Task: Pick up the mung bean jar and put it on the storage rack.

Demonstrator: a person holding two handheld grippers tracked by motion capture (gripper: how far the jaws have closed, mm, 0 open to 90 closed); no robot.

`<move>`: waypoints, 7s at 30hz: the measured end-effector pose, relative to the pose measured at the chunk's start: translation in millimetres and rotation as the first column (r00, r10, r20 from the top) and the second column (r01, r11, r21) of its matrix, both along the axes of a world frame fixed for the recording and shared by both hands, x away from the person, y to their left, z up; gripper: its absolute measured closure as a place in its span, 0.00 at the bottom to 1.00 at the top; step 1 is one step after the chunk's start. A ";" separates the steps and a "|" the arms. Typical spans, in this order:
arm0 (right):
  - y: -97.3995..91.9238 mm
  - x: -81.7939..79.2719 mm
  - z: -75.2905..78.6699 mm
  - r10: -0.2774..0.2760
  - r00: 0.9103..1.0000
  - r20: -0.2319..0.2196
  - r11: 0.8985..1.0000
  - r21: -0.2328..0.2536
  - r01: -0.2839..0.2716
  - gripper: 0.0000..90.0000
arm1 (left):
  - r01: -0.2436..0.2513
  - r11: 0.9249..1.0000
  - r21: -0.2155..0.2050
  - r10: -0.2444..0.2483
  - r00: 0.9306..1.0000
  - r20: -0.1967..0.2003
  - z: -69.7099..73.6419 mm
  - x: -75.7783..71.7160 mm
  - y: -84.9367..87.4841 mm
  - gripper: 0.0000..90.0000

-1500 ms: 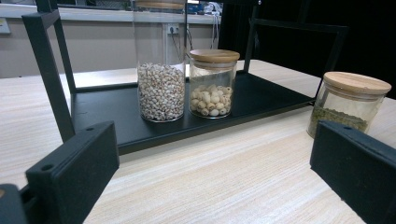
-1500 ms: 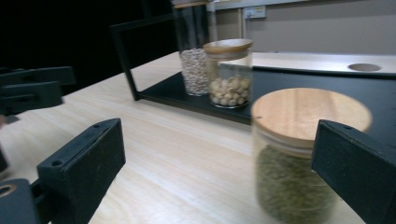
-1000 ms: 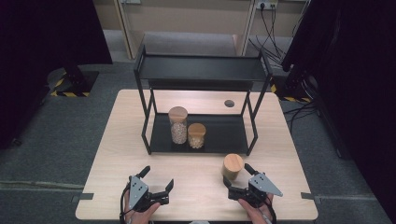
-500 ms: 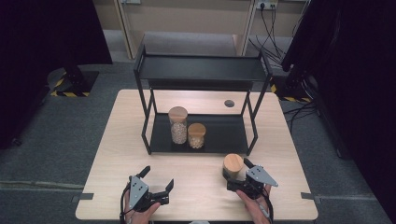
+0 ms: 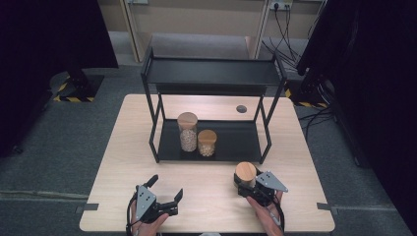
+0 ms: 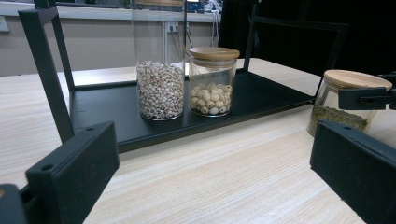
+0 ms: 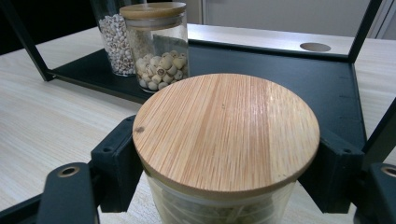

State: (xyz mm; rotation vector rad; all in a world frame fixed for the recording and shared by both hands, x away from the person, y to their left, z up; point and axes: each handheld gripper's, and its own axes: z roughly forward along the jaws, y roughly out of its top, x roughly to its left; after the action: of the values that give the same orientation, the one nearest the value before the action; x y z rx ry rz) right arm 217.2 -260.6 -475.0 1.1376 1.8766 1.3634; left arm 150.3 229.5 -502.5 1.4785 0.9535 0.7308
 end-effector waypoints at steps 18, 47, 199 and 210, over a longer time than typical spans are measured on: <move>8.7 9.4 12.0 0.032 0.998 0.047 0.999 0.019 -0.033 0.28 | -0.001 1.000 0.002 0.001 1.000 -0.002 -0.1 0.1 0.0 0.01; 31.8 50.0 32.9 0.058 0.996 0.061 0.998 0.007 -0.059 0.28 | -0.008 1.000 0.000 0.008 1.000 -0.004 -0.5 0.0 0.0 0.01; 14.2 -3.5 3.1 0.212 0.975 0.063 0.965 0.143 -0.219 0.02 | -0.013 1.000 -0.005 0.013 1.000 0.005 -0.1 -1.2 1.5 0.01; 14.0 -5.3 0.1 0.216 0.975 0.055 0.965 0.141 -0.221 0.02 | -0.012 1.000 -0.006 0.012 1.000 0.006 0.0 -1.5 1.6 0.01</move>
State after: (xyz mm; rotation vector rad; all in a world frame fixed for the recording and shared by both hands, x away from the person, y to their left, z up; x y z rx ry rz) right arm 211.9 -246.6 -474.9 0.9858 1.9460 1.6567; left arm 148.8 231.1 -502.5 1.4656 0.9598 0.7404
